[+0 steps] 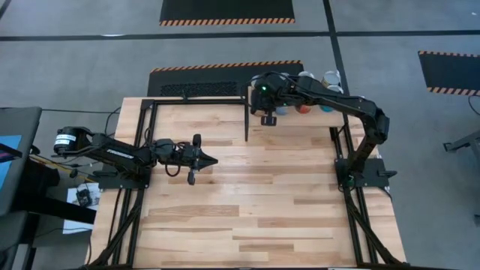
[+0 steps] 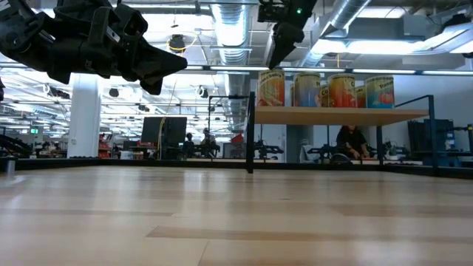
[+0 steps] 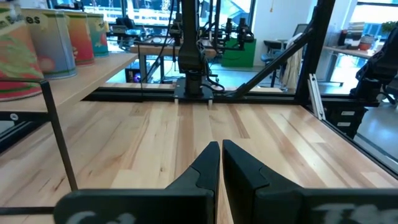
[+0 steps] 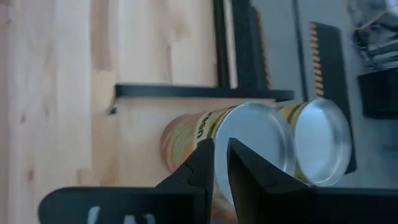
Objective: Pick and place cans onto a shelf
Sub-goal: Put the canned green beans on the shelf aligned with the other canned green beans, then return to Home Position
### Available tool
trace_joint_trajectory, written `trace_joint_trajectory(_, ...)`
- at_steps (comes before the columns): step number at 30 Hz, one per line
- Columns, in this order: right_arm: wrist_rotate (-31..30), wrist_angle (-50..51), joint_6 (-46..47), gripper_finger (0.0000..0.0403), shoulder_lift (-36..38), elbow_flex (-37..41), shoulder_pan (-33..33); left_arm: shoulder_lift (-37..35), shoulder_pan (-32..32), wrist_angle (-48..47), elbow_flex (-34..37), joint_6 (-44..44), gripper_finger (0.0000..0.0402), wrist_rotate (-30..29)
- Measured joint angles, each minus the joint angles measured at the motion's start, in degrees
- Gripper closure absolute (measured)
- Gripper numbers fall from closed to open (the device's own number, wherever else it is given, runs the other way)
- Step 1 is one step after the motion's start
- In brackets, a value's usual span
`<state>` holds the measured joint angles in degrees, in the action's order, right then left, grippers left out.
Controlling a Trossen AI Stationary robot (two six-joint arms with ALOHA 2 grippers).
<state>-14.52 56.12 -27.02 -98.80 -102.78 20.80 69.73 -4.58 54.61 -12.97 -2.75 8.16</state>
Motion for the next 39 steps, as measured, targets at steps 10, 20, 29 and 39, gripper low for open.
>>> trace_joint_trajectory(10,1.41,-6.06,2.02,0.0394,5.62,0.08,-3.24,0.00,0.00,0.46,-0.01,0.83,0.0393,0.42)
trace_joint_trajectory(20,7.04,-32.95,6.07,0.0396,20.67,28.22,-5.20,0.00,0.00,0.77,-0.02,1.01,0.0393,0.46)
trace_joint_trajectory(29,11.91,-59.36,14.05,0.0395,32.49,56.07,-7.71,0.00,0.00,3.03,-0.02,2.56,0.0393,0.48)
trace_joint_trajectory(39,8.70,-80.91,18.46,0.0396,42.60,78.27,-12.89,-0.09,-0.82,3.65,-0.02,3.04,0.0393,0.55)
